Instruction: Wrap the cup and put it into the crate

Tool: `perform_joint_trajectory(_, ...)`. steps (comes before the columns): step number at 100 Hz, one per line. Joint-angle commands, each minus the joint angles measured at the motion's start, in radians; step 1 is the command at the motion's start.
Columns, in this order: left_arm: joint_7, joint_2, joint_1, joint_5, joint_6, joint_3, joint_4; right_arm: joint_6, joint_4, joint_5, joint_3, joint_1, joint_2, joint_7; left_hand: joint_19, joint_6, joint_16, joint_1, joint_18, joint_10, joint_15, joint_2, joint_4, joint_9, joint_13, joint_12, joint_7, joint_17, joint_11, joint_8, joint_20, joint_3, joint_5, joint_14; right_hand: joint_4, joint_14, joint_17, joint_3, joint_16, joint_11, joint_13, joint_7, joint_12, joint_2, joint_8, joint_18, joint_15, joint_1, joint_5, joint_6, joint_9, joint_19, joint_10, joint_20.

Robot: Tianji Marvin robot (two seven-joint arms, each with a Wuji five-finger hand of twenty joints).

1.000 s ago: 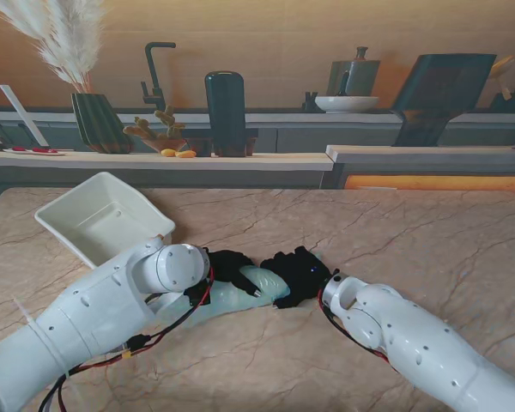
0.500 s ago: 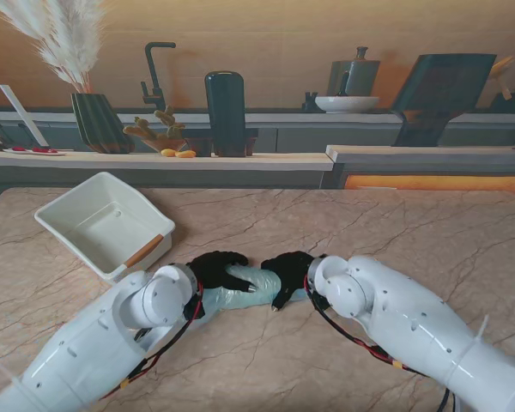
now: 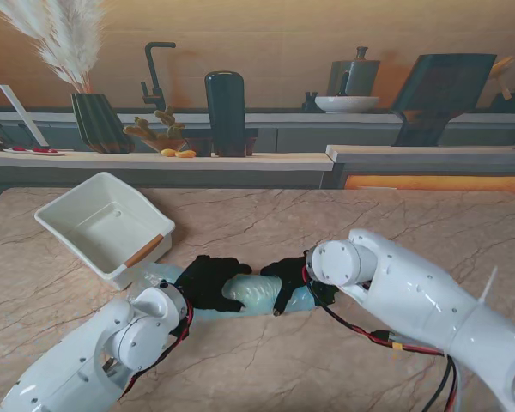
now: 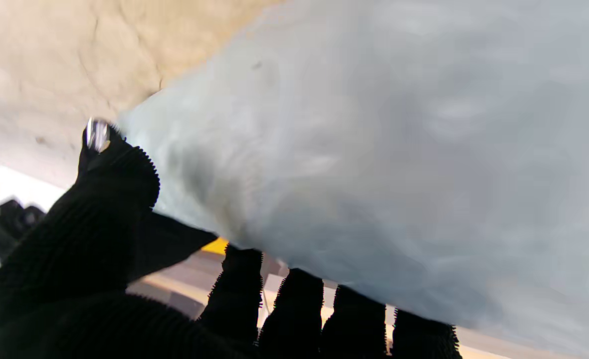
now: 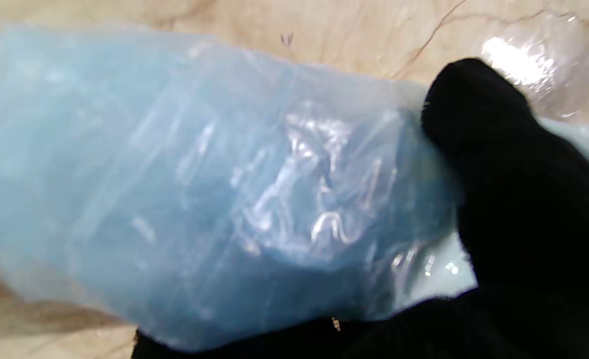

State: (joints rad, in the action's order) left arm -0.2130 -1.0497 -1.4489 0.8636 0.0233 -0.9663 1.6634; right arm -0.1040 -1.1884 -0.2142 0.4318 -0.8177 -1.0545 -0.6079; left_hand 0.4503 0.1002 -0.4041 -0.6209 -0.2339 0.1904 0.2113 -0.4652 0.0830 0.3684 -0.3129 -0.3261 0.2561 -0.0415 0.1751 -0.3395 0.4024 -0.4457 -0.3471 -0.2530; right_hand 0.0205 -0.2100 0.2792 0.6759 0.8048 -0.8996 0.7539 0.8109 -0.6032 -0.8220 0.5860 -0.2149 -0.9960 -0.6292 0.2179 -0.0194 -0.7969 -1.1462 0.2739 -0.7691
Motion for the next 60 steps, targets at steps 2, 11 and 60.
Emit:
perform_joint_trajectory(2,0.034,0.003,-0.008,0.031,-0.002,0.039,-0.014,-0.007,0.056,-0.028,-0.040,-0.015,0.000,-0.048,-0.034,-0.022,0.020,0.013,-0.009,0.006,-0.026,0.005,-0.016,-0.054,0.036,0.027,-0.038,0.016,-0.028,0.014,-0.011,-0.005,0.046,0.001,-0.093,-0.017,-0.009,0.434,0.030,-0.054,0.023,0.201,-0.021,0.138,0.031,0.012,-0.089,-0.187,0.486,-0.084,-0.051,-0.002,0.020,-0.015)
perform_joint_trajectory(11,0.033,0.010,0.010,0.094,0.002,0.083,-0.026,-0.017,0.082,0.031,-0.076,0.019,-0.010,-0.085,-0.046,-0.024,0.026,0.020,-0.018,0.005,-0.034,0.011,-0.017,-0.062,0.042,0.030,-0.048,0.011,-0.031,0.021,-0.012,-0.003,0.067,0.001,-0.092,-0.020,-0.011,0.431,0.038,-0.058,0.023,0.196,-0.030,0.140,0.035,0.012,-0.102,-0.187,0.485,-0.082,-0.050,-0.009,0.025,-0.018)
perform_joint_trajectory(60,0.002,0.024,0.165,0.177,0.093,0.292,-0.164,-0.024,0.032,0.061,-0.027,0.001,0.025,-0.158,0.101,-0.022,-0.033,-0.025,-0.028,-0.016,0.079,-0.021,-0.012,0.117,-0.106,-0.027,0.099,-0.036,0.079,-0.051,0.066,-0.128,-0.014,0.019,-0.097,0.000,-0.096,-0.004,-0.026,0.087,-0.108,-0.073,0.022,0.287,0.061,-0.034,0.107,0.000,0.367,0.008,0.111,0.220,0.010,0.031)
